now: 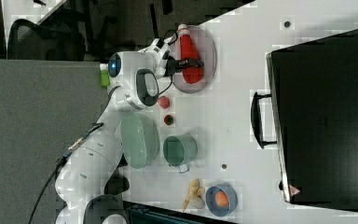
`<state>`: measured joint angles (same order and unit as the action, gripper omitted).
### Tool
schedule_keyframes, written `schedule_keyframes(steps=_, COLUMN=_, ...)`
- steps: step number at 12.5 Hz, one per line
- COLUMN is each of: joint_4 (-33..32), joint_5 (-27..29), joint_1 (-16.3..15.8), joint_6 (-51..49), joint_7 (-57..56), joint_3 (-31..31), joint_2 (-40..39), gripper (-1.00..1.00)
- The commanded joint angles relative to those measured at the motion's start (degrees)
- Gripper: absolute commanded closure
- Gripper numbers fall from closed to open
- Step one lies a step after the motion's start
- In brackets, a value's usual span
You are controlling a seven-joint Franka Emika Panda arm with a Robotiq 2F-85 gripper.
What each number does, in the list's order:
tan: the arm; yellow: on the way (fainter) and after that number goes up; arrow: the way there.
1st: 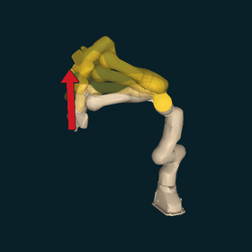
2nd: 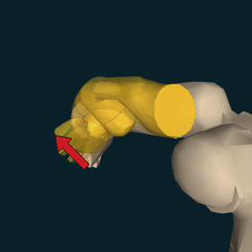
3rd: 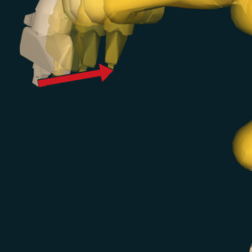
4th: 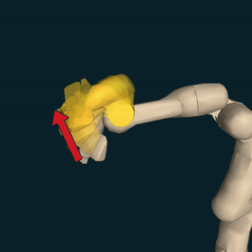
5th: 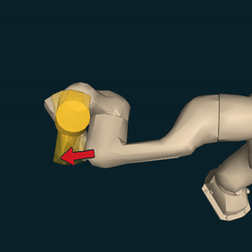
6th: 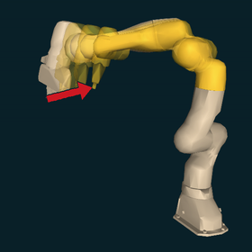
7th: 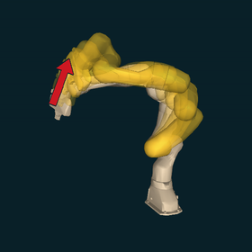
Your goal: Pick ketchup from plate and place it on table.
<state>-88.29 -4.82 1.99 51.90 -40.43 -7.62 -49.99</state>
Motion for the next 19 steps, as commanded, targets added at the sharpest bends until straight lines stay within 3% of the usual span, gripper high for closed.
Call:
schedule_keyframes(steps=1, joint_4=0.33, joint_5=-0.03, joint_1=0.16, joint_6=-0.16, joint_7=-1.65, joint_3=-0.92, joint_2=2.32, gripper=-0.18)
schedule_keyframes(steps=4, joint_4=-0.01, joint_5=0.05, joint_1=0.89, joint_6=-2.57, joint_7=2.91, joint_3=-0.9, joint_2=8.53, gripper=-0.18)
schedule_keyframes(steps=11, joint_4=-3.03, joint_5=2.65, joint_1=4.26, joint_6=-23.2, joint_7=5.12, joint_3=-0.66, joint_2=27.1, gripper=-0.18)
schedule_keyframes(steps=14, joint_4=-10.67, joint_5=3.81, joint_1=6.25, joint_6=-25.53, joint_7=5.12, joint_3=-0.44, joint_2=35.38, gripper=-0.18)
schedule_keyframes(steps=19, joint_4=-28.99, joint_5=5.95, joint_1=7.46, joint_6=-25.28, joint_7=5.14, joint_3=0.98, joint_2=49.67, gripper=-0.18)
